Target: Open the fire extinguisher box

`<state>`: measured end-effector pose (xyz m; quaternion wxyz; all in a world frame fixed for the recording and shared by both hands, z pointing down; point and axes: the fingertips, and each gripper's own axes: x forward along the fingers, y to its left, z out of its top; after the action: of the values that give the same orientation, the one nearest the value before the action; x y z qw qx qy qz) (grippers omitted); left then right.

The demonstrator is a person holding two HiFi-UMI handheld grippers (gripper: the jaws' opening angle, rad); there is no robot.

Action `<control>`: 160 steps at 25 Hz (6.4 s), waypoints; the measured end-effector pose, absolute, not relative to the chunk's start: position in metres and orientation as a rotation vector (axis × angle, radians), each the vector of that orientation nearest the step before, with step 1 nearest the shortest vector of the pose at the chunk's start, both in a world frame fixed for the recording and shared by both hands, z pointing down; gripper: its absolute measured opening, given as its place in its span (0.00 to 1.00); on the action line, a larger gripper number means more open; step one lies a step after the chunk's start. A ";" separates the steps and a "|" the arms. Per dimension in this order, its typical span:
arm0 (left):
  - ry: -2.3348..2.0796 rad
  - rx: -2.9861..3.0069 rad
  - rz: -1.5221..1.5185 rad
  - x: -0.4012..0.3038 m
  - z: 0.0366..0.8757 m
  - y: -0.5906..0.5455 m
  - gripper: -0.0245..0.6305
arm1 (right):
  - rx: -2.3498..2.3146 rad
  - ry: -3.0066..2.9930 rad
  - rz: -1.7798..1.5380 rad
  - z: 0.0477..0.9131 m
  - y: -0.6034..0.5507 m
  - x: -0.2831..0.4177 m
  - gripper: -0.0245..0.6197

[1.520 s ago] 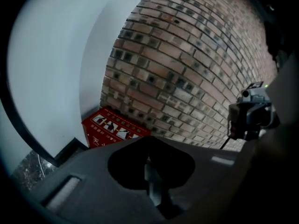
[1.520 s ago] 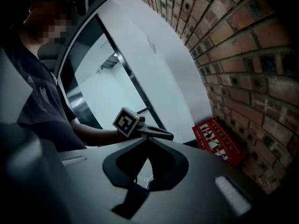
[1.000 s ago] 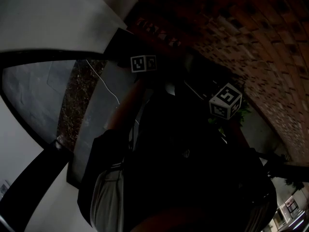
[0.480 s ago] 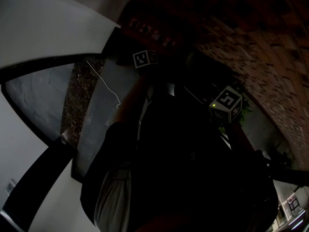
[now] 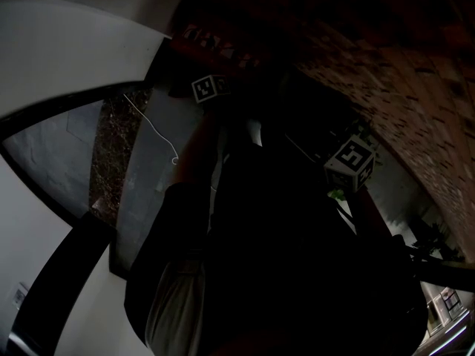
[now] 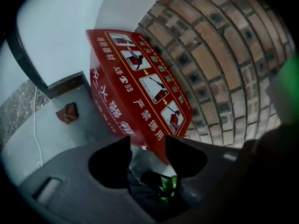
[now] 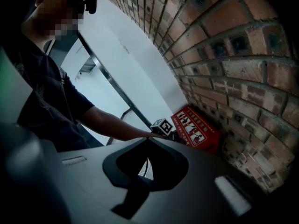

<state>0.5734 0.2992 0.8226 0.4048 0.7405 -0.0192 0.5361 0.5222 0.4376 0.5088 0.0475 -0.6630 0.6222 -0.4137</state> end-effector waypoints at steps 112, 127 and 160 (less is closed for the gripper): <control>0.584 2.207 0.962 0.756 0.646 0.349 0.31 | -2.129 1.768 -1.051 0.490 0.420 0.594 0.04; 0.703 2.260 1.037 0.759 0.646 0.357 0.34 | -2.091 1.654 -1.038 0.490 0.437 0.602 0.04; 0.869 2.569 1.281 0.751 0.655 0.353 0.39 | -2.067 1.677 -1.038 0.484 0.440 0.604 0.04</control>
<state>0.7510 0.3530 0.6545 0.0712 0.8544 0.2891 0.4259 0.6043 0.4403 0.4843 0.1417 -0.7162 0.5811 -0.3595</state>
